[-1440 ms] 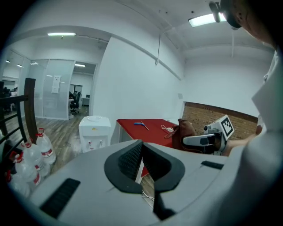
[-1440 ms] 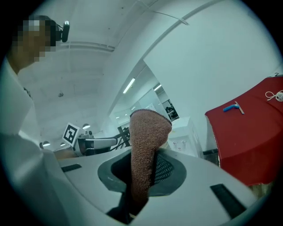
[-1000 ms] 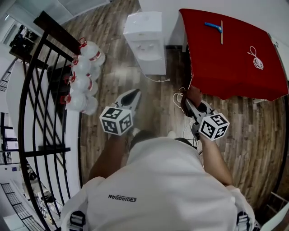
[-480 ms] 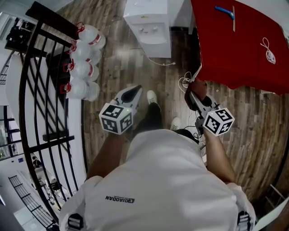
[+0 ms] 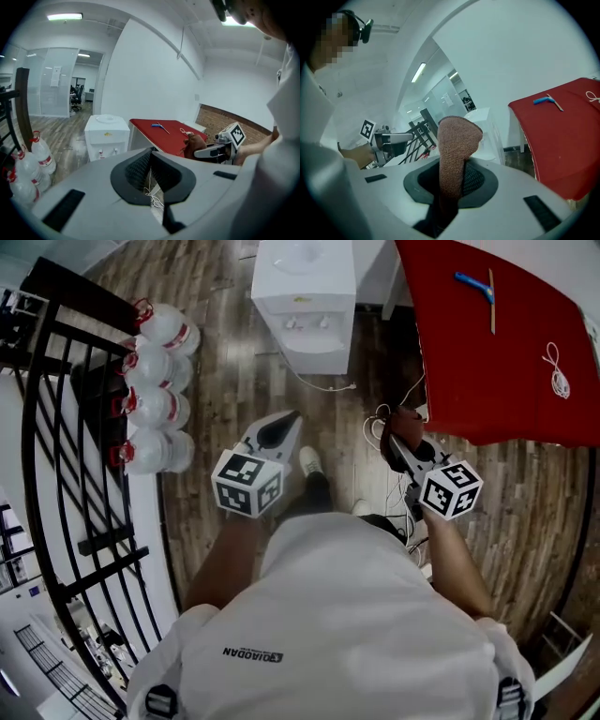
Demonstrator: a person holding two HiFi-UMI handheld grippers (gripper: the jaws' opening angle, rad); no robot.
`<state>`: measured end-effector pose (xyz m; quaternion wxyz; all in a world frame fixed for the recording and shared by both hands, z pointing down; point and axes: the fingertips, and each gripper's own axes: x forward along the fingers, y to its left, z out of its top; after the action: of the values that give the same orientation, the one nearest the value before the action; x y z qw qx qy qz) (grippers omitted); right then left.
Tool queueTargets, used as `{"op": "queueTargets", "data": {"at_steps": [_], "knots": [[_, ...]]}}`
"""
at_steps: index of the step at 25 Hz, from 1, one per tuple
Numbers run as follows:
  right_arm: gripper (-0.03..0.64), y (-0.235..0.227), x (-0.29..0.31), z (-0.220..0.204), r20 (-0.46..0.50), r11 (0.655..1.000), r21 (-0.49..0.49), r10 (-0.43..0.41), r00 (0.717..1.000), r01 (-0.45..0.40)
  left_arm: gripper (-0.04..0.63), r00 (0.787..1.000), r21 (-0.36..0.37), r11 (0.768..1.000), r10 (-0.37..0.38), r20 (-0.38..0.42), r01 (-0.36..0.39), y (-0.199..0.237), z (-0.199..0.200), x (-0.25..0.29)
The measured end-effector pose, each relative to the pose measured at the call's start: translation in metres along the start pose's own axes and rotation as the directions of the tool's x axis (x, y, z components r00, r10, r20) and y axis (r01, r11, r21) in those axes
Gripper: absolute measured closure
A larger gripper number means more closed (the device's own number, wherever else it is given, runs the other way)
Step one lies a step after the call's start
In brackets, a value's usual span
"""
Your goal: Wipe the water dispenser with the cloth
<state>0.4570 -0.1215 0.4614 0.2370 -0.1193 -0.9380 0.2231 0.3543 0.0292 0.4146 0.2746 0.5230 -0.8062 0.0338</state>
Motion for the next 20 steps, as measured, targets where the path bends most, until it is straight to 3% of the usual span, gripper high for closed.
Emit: {"op": "queueTargets", "data": {"at_steps": [4,10,15,20], "knots": [[0.563,0.001,0.052,0.024,-0.056,0.999,-0.039,-0.009,0.998,0.007,0.606,0.999,0.007,0.999,-0.046,-0.014,0.046,0.042,0.019,0.015],[0.563,0.007,0.117,0.065,-0.039,0.995,-0.078,-0.059,0.998,0.055,0.606,0.991,0.091,0.987,-0.128,-0.032,0.131,0.094,0.050,0.029],[0.563,0.007,0.145,0.092,-0.022,0.991,-0.111,-0.078,0.997,0.075,0.606,0.994,0.081,0.991,-0.103,-0.019,0.104,0.140,0.065,0.036],[0.563,-0.016,0.159,0.114,-0.028,0.983,-0.155,-0.108,0.994,0.102,0.606,0.996,0.088,0.992,-0.086,-0.030,0.089,0.158,0.072,0.050]]}}
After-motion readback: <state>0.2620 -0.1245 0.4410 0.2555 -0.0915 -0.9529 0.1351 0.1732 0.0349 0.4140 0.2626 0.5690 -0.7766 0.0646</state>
